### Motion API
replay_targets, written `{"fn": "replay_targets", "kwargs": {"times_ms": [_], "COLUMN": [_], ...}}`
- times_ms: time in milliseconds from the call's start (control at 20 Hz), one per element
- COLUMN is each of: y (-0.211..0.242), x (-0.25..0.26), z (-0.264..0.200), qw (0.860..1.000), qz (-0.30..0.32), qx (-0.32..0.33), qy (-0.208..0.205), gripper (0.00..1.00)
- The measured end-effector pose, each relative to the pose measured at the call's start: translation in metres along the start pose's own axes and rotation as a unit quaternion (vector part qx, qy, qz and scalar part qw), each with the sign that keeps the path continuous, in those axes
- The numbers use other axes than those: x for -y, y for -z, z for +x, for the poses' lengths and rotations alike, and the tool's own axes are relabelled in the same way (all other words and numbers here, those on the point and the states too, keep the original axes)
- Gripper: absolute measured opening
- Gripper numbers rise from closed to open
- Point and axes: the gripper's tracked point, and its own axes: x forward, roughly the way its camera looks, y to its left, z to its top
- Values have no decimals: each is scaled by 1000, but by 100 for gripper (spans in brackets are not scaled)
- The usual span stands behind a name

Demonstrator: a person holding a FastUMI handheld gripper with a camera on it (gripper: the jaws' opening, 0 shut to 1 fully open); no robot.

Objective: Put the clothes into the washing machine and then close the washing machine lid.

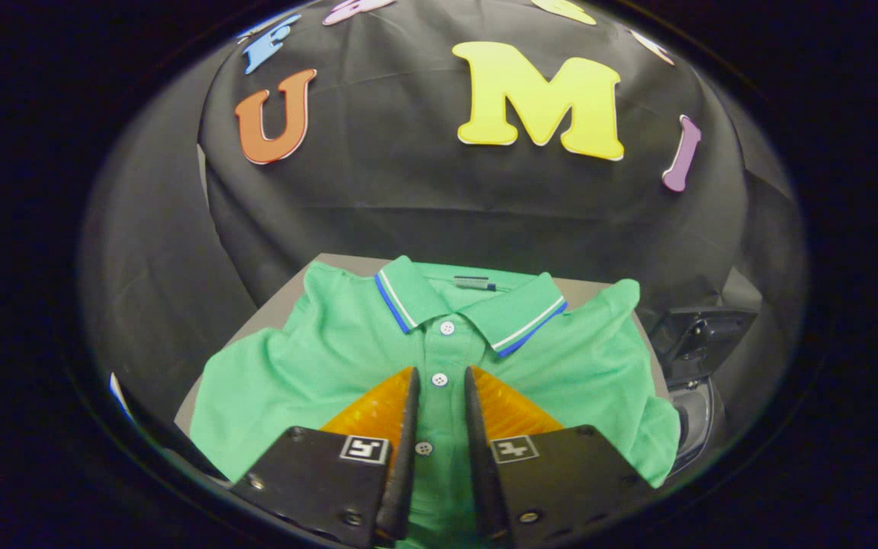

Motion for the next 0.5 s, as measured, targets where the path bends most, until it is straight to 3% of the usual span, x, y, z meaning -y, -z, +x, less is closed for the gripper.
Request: {"fn": "replay_targets", "kwargs": {"times_ms": [100,200,500], "y": [-2,-3,-14], "x": [0,-1,1], "z": [0,-1,-12], "qw": [1000,999,995], "qz": [12,7,58], "qx": [-8,-18,-16], "qy": [-12,-30,-79], "gripper": [17,9,7]}}
